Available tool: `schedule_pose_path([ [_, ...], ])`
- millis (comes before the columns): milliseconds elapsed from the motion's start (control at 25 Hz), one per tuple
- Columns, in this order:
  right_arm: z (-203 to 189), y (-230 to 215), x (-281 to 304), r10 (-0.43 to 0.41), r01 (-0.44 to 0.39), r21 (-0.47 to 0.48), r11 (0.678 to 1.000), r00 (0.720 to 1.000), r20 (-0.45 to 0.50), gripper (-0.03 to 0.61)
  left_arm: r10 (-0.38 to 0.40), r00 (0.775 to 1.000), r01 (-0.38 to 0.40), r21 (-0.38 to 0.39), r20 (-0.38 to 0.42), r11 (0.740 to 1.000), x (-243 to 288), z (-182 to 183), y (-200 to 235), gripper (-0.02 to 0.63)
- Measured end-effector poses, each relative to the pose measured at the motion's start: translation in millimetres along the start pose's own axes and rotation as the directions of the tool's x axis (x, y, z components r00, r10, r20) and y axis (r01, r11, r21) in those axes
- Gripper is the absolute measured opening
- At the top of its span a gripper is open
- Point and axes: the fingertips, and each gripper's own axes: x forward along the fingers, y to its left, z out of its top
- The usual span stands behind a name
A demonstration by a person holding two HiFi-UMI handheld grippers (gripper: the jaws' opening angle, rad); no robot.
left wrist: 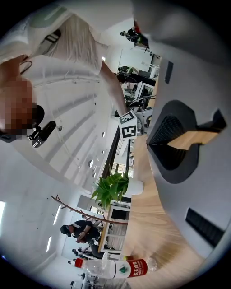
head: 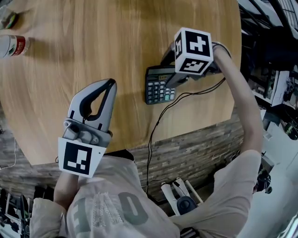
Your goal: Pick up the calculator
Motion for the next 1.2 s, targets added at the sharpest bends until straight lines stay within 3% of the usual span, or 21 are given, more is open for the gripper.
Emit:
schedule_pose_path([
  [120,0,9,11,0.155,-0.153,0.046,0.987,0.986,-0.056,0.341,-0.026,0.999,0.026,0.006,-0.024,1.0,0,-8,1,0.009],
  [240,-6,11,20,0.256,-0.25,0.069,0.966,0.962,-0.091,0.341,-0.035,0.998,0.036,0.01,-0.047,0.999,3,-15,0,0.009],
  [400,-9,10,21,0.339,-0.334,0.074,0.94,0.937,-0.086,0.33,-0.036,0.998,0.036,0.001,-0.057,0.999,12,-22,3,0.009],
  [640,-7,6,19,0.401,-0.395,0.074,0.916,0.91,-0.104,0.302,-0.026,0.997,0.026,-0.005,-0.067,1.0,14,-26,8,0.009],
  [760,-6,5,20,0.4,-0.392,0.09,0.916,0.912,-0.096,0.27,-0.019,0.997,0.018,-0.007,-0.069,1.0,14,-26,6,0.009],
  [880,-5,-2,25,0.335,-0.332,0.042,0.942,0.937,-0.102,0.127,-0.018,0.997,0.017,-0.009,-0.073,1.0,14,-26,5,0.009],
  [1200,-8,-1,34,0.273,-0.274,0.021,0.961,0.942,-0.195,0.115,0.002,0.998,-0.002,-0.005,-0.063,1.0,10,-25,12,0.009],
])
